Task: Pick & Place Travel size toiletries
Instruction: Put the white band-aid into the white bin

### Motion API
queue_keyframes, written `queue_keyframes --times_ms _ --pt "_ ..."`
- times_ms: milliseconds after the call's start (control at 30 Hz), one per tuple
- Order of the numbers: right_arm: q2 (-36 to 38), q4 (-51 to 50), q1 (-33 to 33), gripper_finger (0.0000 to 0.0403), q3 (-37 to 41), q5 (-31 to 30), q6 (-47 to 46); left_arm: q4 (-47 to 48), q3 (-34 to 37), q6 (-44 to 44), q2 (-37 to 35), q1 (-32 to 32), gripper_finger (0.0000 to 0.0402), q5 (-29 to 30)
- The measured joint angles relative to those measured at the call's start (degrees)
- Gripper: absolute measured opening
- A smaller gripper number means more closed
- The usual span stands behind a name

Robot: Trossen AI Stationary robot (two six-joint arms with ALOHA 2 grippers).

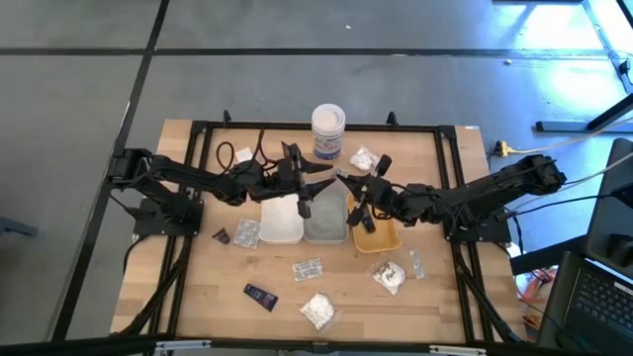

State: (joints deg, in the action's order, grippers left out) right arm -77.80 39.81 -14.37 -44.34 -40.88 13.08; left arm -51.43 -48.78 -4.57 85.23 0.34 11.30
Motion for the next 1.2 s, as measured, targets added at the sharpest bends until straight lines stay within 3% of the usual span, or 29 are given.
queue_keyframes --times_ms 200,667,967,1200 --pt "0.00 -0.07 0.00 0.0000 0.00 1.73 0.00 1.38 -0.25 0.90 0.00 0.94 0.0125 0.21" --pt "0.00 -1.78 -0.20 0.0009 0.00 1.67 -1.36 2.02 -0.25 1.83 0.00 0.94 0.0005 -0.74" --pt "3.16 -5.55 -2.38 0.0117 0.00 -4.25 -1.38 5.56 -0.25 1.74 -1.47 0.96 0.0004 -0.84" --pt "10.44 -22.36 -2.54 0.0201 -0.02 -6.51 -9.09 22.09 -0.25 0.67 -9.73 0.87 0.0004 -0.81"
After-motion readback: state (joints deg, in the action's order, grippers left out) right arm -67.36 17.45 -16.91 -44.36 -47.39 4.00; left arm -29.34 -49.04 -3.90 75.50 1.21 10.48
